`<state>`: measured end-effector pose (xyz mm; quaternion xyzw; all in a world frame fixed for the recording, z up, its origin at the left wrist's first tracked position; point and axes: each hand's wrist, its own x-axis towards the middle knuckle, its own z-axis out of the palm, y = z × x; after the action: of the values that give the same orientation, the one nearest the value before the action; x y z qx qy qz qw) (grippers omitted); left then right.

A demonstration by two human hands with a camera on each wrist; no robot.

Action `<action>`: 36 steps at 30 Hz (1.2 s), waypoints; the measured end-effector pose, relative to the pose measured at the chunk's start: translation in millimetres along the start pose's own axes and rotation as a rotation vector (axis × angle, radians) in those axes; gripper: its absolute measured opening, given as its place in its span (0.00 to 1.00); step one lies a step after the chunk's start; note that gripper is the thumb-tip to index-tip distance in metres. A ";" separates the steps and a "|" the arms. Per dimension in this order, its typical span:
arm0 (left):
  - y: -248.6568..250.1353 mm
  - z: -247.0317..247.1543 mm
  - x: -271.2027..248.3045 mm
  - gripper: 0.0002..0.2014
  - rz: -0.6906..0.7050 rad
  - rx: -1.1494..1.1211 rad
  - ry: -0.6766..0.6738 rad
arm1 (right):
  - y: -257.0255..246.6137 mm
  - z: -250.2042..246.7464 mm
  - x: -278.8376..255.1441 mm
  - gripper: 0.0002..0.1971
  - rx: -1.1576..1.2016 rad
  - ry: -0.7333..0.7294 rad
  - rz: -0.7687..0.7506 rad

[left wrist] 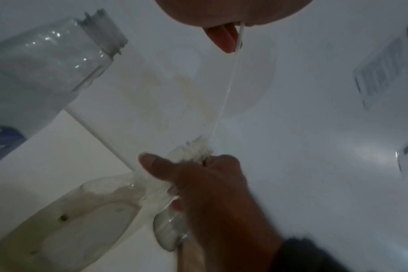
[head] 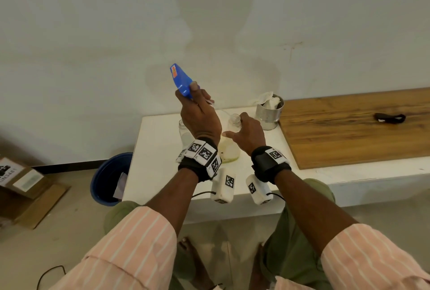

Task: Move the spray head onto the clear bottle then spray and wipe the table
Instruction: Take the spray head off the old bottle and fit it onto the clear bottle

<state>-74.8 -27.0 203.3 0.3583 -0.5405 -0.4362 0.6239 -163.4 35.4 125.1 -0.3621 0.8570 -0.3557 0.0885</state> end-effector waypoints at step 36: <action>19.9 -84.6 79.8 0.32 0.100 -0.158 0.242 | -85.7 56.8 -8.0 0.12 0.124 -0.014 -0.302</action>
<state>14.6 -96.2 237.0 0.3307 -0.4425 -0.3993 0.7317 -86.5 -31.7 140.4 -0.4832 0.7684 -0.4149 0.0619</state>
